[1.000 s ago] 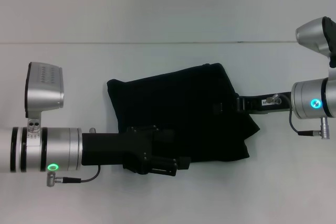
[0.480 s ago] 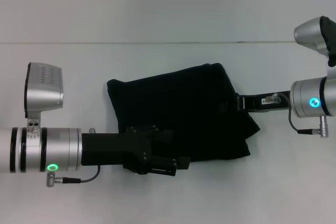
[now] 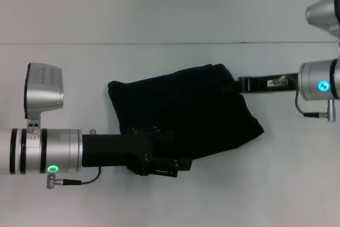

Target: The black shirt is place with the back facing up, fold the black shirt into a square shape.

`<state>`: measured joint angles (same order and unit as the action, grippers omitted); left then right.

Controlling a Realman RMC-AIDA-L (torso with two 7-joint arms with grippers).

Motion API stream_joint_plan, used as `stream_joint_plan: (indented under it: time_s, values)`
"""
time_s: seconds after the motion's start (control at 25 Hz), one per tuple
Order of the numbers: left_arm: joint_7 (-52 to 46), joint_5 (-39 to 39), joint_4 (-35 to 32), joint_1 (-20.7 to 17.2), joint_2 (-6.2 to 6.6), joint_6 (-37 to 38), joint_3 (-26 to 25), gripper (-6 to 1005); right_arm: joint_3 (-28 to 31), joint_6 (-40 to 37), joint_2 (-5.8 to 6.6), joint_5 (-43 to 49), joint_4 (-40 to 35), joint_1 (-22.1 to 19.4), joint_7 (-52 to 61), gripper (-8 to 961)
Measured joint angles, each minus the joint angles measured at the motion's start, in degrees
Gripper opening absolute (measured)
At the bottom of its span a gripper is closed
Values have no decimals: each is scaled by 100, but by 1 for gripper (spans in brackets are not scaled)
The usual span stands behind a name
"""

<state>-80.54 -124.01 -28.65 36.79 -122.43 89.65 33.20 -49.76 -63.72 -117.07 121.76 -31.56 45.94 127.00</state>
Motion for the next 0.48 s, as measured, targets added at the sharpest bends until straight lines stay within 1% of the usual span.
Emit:
stream_joint_plan:
  time_s: [0.12,0.2,0.32,0.48]
  values:
    - [-5,47,0,2,0,2,0,950,2,-108,53,-77,-143,1,22,58]
    - [-8,84,0,3,1,26,0,949,5,-185,111,-99,-222,3,52,64]
    - [-29,134,0,3,8,45,-14,949,9,-230,142,-103,-242,3,51,73]
    - [-127,156,0,2,17,55,-63,949,11,-239,248,-93,-226,-23,53,85]
